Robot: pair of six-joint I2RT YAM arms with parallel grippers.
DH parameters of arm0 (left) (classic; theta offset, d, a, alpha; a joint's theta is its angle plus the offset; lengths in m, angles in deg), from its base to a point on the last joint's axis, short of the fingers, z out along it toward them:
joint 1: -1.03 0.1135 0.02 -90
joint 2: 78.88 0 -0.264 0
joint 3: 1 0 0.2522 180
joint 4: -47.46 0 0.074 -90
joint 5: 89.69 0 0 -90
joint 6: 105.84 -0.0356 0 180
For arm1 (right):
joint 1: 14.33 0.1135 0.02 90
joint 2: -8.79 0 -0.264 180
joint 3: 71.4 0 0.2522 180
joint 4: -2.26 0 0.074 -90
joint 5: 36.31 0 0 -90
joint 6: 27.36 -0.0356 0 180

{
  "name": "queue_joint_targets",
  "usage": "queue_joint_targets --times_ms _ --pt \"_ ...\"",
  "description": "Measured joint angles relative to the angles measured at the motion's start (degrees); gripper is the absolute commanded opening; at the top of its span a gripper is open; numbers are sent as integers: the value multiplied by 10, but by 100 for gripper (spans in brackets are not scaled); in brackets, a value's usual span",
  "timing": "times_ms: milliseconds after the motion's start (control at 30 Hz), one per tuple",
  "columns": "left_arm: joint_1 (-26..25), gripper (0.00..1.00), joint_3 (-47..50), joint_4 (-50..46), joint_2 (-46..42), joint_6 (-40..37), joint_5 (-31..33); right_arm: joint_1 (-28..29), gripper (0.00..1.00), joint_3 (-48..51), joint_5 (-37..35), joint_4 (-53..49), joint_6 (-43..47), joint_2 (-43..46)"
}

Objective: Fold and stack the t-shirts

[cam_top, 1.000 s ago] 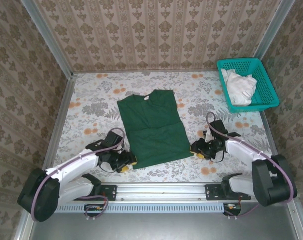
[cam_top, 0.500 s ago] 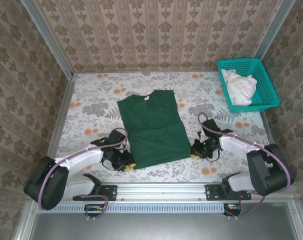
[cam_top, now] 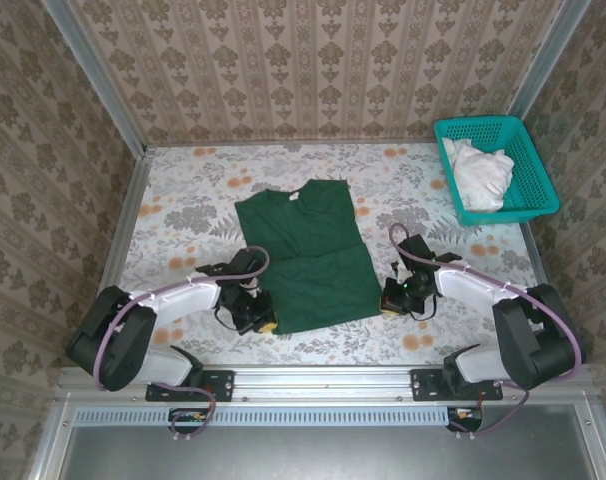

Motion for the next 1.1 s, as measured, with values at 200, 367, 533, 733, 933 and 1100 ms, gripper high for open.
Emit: queue_joint_targets --times_ms 200,367,533,733,933,1100 --pt "20 0 -10 -105 -69 -42 52 67 0 -1 2 -34 -10 35" --pt "7 0 -60 -217 -134 -67 83 139 0 7 11 -54 -42 83" --pt "5 0 -67 -293 -200 -72 82 193 0 15 14 -82 -86 140" --pt "26 0 -84 -368 -246 -97 61 228 0 11 12 -119 -131 221" --pt "129 0 -196 -395 -212 -148 30 193 0 -80 -9 -149 -129 205" --pt "186 0 -287 -359 -121 -173 6 116 0 -181 -16 -127 -122 113"
